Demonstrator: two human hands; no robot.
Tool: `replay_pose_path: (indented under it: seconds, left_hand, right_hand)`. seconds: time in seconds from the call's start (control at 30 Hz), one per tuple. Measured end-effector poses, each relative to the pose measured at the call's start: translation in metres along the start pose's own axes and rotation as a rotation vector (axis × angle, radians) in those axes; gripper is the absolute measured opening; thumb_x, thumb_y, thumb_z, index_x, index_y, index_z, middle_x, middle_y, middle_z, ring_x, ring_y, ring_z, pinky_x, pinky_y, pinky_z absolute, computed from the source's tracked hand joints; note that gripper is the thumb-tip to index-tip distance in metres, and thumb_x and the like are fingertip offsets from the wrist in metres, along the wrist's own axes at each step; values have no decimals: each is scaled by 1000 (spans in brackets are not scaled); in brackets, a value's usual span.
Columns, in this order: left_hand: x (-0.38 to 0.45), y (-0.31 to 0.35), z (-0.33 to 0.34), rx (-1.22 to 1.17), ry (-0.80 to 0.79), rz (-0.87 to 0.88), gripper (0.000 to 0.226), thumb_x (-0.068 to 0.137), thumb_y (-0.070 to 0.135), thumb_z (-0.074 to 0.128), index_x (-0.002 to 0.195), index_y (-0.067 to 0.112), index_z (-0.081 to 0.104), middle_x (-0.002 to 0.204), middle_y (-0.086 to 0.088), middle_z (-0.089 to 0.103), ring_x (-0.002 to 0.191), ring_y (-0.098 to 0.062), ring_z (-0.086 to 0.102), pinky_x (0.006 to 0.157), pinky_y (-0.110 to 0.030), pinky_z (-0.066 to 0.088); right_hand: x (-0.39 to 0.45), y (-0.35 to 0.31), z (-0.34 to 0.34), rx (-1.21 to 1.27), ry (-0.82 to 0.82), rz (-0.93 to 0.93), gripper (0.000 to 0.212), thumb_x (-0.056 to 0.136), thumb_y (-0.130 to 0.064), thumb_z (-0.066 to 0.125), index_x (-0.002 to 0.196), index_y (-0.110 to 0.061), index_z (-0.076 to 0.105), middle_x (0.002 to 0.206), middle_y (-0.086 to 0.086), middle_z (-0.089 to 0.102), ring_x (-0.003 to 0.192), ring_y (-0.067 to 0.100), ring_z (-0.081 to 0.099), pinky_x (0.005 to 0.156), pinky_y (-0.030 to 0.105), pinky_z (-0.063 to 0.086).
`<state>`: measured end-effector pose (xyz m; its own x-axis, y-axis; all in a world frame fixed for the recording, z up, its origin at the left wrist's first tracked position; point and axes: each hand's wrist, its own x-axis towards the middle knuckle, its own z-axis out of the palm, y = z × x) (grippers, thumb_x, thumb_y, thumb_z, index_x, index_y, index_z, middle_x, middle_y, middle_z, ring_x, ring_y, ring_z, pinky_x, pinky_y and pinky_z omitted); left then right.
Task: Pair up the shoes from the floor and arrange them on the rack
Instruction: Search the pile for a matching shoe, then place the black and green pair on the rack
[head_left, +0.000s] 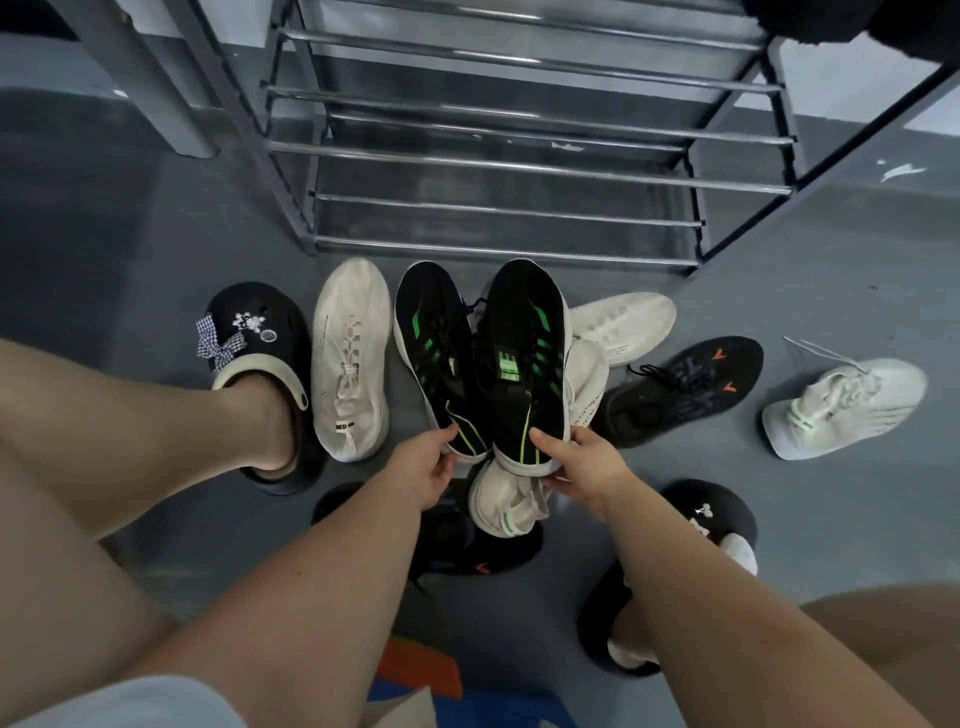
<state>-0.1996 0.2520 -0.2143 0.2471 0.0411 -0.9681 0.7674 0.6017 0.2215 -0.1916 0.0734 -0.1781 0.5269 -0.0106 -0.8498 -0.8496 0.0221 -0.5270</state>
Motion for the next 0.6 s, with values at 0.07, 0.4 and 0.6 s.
replay_pose_path:
  seconds: [0.07,0.4,0.6]
  left_hand:
    - [-1,1,-1,34,-2,-11,10,87,12,64,95,6,62,77,-1,53,65,-9,48,55,-15,43]
    - [-4,14,0,287,22,94,42,90,21,62,127,5,51,117,-5,56,112,-24,54,88,-31,42]
    - [-26,22,5,140,-107,119,35,97,9,48,131,2,47,134,-15,53,123,-31,52,88,-39,46]
  right_hand:
    - [4,1,-3,-30,-2,10,26,82,-19,73,105,-14,60,101,7,69,85,18,66,67,28,53]
    - [6,-4,-12,-13,-80,65,32,83,-21,71,113,-12,62,109,9,70,94,22,65,70,29,54]
    - [-7,-8,-17,169,-103,44,26,89,-20,65,114,-16,61,106,3,70,98,19,65,85,33,53]
